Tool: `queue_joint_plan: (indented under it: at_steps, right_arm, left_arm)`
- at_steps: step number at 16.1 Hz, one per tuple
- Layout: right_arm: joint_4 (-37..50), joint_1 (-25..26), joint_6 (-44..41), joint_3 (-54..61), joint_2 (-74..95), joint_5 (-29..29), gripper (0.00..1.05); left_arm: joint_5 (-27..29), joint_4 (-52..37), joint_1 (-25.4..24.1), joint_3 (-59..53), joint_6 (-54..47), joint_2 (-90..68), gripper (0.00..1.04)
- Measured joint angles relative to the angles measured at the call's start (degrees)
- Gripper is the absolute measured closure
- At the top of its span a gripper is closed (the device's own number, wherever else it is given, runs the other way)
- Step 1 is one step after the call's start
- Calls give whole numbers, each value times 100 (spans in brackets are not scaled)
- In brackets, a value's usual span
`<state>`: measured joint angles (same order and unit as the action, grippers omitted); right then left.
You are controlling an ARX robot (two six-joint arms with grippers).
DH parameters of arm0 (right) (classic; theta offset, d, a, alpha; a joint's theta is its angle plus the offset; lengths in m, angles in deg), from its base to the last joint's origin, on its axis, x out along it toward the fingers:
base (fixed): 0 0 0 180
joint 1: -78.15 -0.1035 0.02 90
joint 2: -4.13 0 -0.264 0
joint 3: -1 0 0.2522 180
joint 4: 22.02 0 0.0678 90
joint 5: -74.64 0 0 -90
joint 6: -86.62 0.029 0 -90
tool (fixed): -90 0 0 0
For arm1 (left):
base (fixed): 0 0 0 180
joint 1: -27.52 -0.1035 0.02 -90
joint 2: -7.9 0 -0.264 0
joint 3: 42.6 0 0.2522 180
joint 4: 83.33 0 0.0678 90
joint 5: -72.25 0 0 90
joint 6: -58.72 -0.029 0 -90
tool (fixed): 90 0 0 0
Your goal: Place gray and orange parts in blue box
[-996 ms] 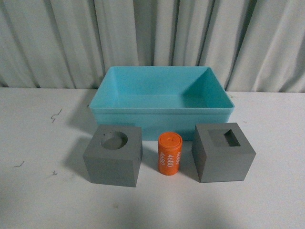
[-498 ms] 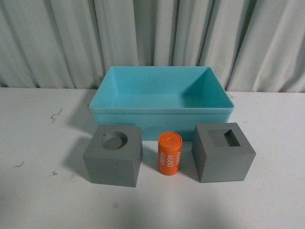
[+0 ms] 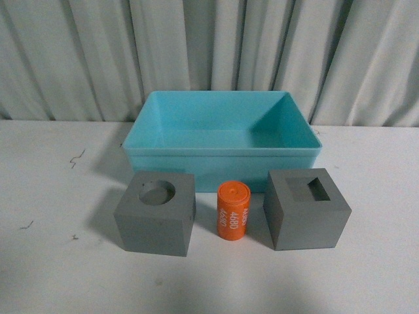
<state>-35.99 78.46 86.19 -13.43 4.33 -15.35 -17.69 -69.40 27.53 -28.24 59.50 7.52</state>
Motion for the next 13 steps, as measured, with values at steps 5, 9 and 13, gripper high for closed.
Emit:
queue_joint_plan:
  at_steps: [5, 9, 13]
  right_arm:
    - [0, 0, 2, 0, 0, -2, 6]
    - [0, 0, 0, 0, 0, 0, 6]
    - [0, 0, 2, 0, 0, -2, 6]
  left_arm:
    - [0, 0, 0, 0, -2, 0, 7]
    - [0, 0, 0, 0, 0, 0, 7]
    - [0, 0, 0, 0, 0, 0, 7]
